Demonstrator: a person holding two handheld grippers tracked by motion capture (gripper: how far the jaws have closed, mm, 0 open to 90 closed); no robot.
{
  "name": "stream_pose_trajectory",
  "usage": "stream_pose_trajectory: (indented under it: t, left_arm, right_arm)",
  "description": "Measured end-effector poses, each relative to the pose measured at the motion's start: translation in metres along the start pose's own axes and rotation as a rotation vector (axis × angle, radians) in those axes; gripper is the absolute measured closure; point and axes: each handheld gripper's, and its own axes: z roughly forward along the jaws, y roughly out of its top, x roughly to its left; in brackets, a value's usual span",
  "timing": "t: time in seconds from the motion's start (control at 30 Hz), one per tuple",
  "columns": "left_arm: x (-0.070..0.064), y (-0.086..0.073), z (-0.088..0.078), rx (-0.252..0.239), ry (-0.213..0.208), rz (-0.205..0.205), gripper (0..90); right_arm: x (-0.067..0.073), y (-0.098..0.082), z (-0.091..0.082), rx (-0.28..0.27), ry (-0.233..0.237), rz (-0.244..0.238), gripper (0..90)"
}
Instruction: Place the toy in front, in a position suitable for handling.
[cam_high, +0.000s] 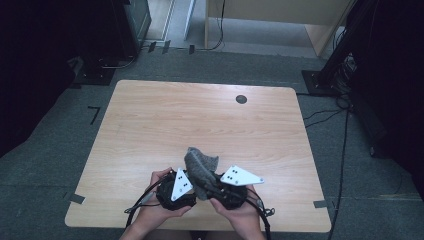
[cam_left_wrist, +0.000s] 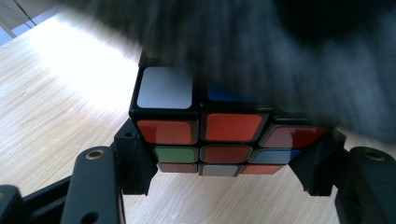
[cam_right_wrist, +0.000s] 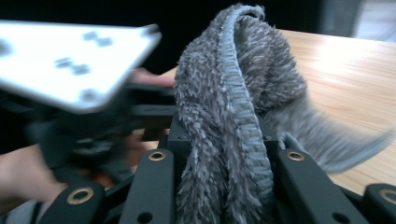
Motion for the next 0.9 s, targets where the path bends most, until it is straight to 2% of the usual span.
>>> stream_pose_trajectory:
  t: [0.07, 0.1, 0.13, 0.17, 0.2, 0.23, 0.27, 0.3, 0.33, 0.43, 0.47, 0.5, 0.53, 0.6, 0.63, 0.73, 0.77, 0.8, 0.83, 0.87, 0.9]
  left_arm:
    - [0.0, -0.001, 0.001, 0.005, -0.004, 0.01, 34.6]
    - [0.0, -0.001, 0.001, 0.003, -0.006, 0.01, 34.5]
    - [0.001, -0.001, 0.001, 0.002, -0.01, 0.009, 34.5]
    - [0.0, 0.0, 0.001, -0.005, -0.016, -0.003, 34.5]
    - [-0.001, 0.003, 0.0, -0.011, -0.017, -0.009, 34.5]
    - [-0.001, 0.003, 0.0, -0.011, -0.017, -0.009, 34.5]
    - [-0.001, 0.003, -0.001, -0.013, -0.018, -0.011, 34.5]
    - [-0.001, 0.004, -0.002, -0.014, -0.017, -0.006, 34.5]
    - [-0.001, 0.003, -0.002, -0.016, -0.017, -0.006, 34.5]
    - [0.0, 0.003, -0.002, -0.008, -0.014, -0.002, 34.6]
    - [0.0, 0.002, -0.002, -0.005, -0.015, 0.001, 34.6]
    - [0.0, 0.002, -0.002, -0.005, -0.015, 0.001, 34.6]
    - [0.0, 0.002, -0.001, -0.006, -0.016, 0.001, 34.5]
    - [-0.001, 0.004, -0.001, -0.021, -0.028, -0.008, 34.5]
    - [-0.002, 0.005, -0.001, -0.023, -0.028, -0.004, 34.5]
    - [-0.003, 0.006, -0.003, -0.029, -0.026, 0.004, 34.5]
    - [-0.003, 0.006, -0.003, -0.029, -0.026, 0.004, 34.5]
    - [0.0, 0.005, -0.004, -0.028, -0.028, -0.001, 34.6]
    - [0.0, 0.005, -0.004, -0.028, -0.028, -0.001, 34.5]
    - [0.003, 0.003, -0.005, -0.033, -0.029, -0.014, 34.6]
    - [0.003, 0.003, -0.005, -0.033, -0.029, -0.014, 34.6]
  right_arm:
    - [-0.012, -0.001, -0.006, -0.009, -0.075, 0.016, 70.0]
    - [-0.014, -0.002, -0.007, -0.011, -0.082, 0.034, 70.0]
    - [-0.015, -0.003, -0.009, -0.02, -0.069, 0.065, 70.1]
    - [-0.015, -0.003, -0.009, -0.02, -0.069, 0.065, 70.1]
    - [-0.006, -0.004, -0.005, -0.028, -0.019, 0.073, 69.0]
    - [-0.006, -0.004, -0.005, -0.028, -0.019, 0.073, 69.0]
    - [0.001, -0.004, -0.003, -0.037, 0.0, 0.056, 69.0]
    - [0.01, -0.003, 0.0, -0.024, 0.023, 0.011, 69.1]
    - [0.011, -0.002, 0.0, -0.022, 0.014, 0.002, 69.6]
    - [0.003, -0.001, -0.002, -0.027, -0.004, 0.015, 70.1]
    - [-0.009, -0.002, -0.007, -0.037, -0.067, 0.045, 69.8]
    - [-0.009, -0.002, -0.007, -0.037, -0.067, 0.045, 69.8]
    - [-0.012, -0.003, -0.01, -0.048, -0.107, 0.056, 69.3]
    - [-0.007, -0.002, -0.01, -0.059, -0.088, 0.052, 69.0]
    - [-0.002, -0.002, -0.009, -0.065, -0.058, 0.043, 68.4]
    - [0.014, -0.002, -0.001, -0.05, 0.045, -0.028, 67.2]
    - [0.012, -0.002, 0.0, -0.05, 0.051, -0.027, 67.9]
    - [0.007, -0.002, -0.001, -0.057, 0.052, 0.004, 68.5]
    - [-0.001, -0.002, -0.003, -0.068, 0.041, 0.04, 68.9]
    - [-0.007, -0.002, -0.006, -0.077, 0.004, 0.058, 69.0]
    - [-0.007, -0.002, -0.006, -0.077, 0.004, 0.058, 69.0]
